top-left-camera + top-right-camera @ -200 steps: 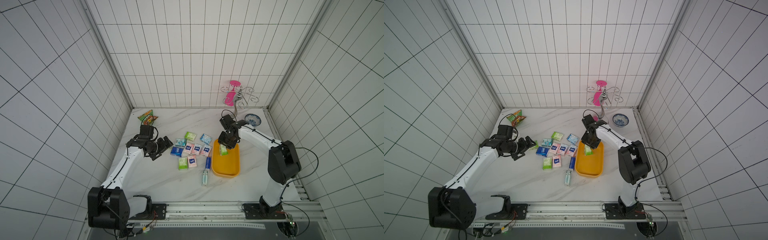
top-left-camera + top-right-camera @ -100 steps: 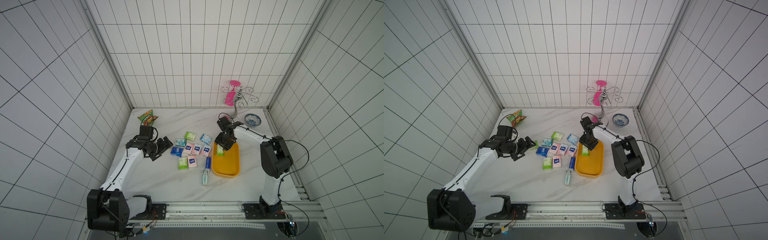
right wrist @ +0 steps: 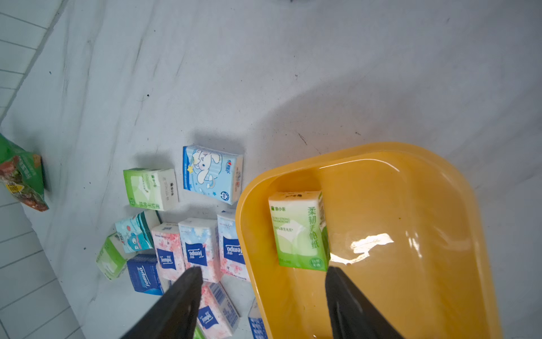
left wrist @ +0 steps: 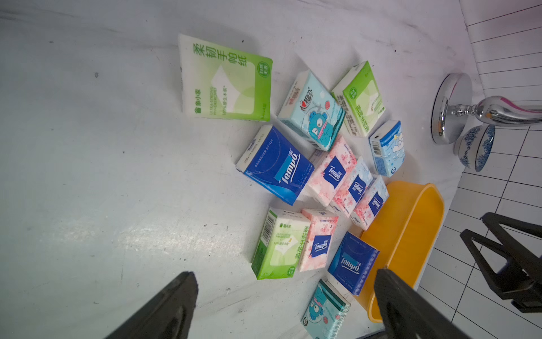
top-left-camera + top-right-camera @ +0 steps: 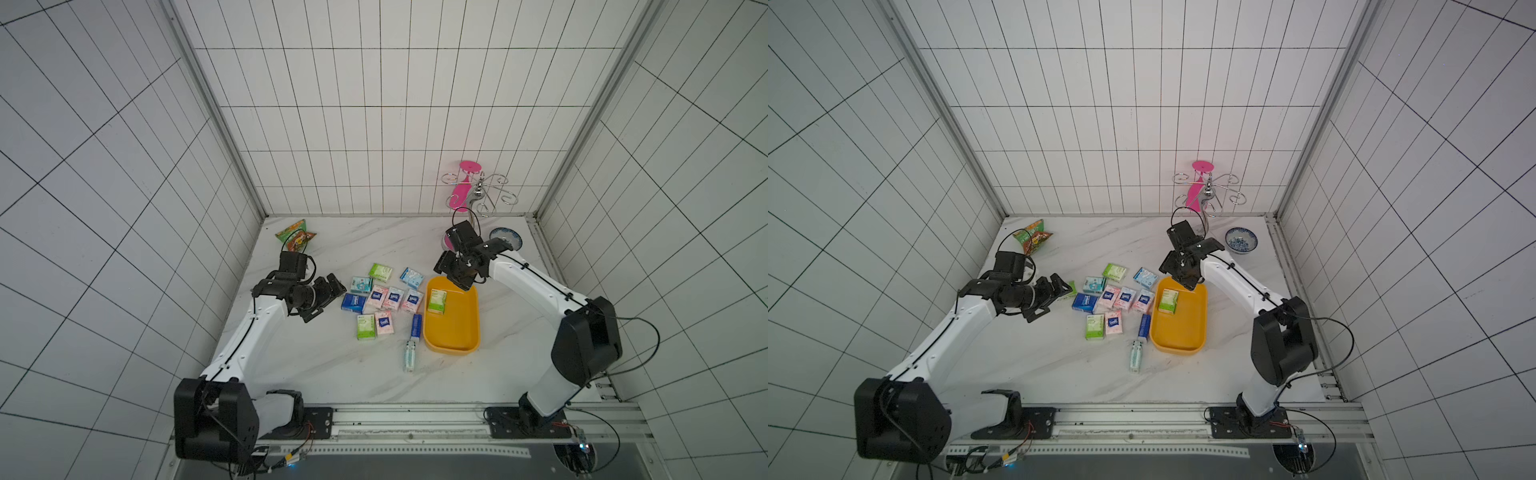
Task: Put the pocket tissues into the storage box
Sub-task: Place the pocket tissues in the storage box.
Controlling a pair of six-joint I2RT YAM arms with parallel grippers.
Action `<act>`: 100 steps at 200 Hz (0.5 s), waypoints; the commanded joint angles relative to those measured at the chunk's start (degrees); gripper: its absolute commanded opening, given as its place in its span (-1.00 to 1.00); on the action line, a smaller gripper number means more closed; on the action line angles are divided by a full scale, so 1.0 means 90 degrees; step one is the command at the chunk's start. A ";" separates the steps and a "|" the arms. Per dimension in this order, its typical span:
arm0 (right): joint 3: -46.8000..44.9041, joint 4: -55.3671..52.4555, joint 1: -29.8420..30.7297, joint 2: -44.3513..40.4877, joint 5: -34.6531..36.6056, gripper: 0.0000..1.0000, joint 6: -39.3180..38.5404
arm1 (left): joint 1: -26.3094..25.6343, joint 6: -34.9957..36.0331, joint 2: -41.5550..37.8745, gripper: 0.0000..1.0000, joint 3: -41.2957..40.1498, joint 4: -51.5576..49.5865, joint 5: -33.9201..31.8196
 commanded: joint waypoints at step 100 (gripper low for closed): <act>-0.1750 -0.0190 0.2086 -0.1841 0.0393 0.41 -0.0800 | -0.0348 0.0073 -0.0791 0.95 -0.1140 -0.0530 -0.0082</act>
